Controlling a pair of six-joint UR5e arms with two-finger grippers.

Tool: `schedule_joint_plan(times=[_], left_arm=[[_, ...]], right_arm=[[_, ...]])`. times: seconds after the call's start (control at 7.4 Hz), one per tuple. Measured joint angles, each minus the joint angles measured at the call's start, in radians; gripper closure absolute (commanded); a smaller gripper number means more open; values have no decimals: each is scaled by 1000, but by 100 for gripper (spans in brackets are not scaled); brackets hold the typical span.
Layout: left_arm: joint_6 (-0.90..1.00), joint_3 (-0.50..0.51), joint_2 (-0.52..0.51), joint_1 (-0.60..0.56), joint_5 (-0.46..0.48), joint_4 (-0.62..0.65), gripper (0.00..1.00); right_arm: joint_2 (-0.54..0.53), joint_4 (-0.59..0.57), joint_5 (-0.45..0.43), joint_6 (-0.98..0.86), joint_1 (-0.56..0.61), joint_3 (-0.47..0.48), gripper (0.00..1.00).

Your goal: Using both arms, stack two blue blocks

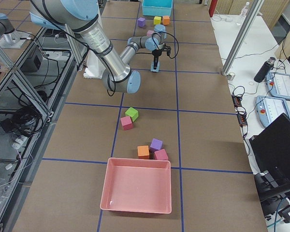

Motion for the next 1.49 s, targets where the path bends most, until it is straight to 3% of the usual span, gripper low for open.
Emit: schedule_joint_plan(times=[0.27, 0.81, 1.08, 1.49], left_arm=[[0, 0, 0, 0, 0, 0, 2], [0, 1, 0, 0, 0, 0, 2], [-2, -1, -27, 0, 2, 0, 2], [-118, -7, -161, 1, 4, 5, 2]], right_arm=[[-2, 3, -14, -12, -8, -4, 0], [3, 2, -43, -35, 25, 48, 0], [-1, -54, 19, -112, 177, 138, 0], [-136, -86, 214, -479, 492, 242, 0]])
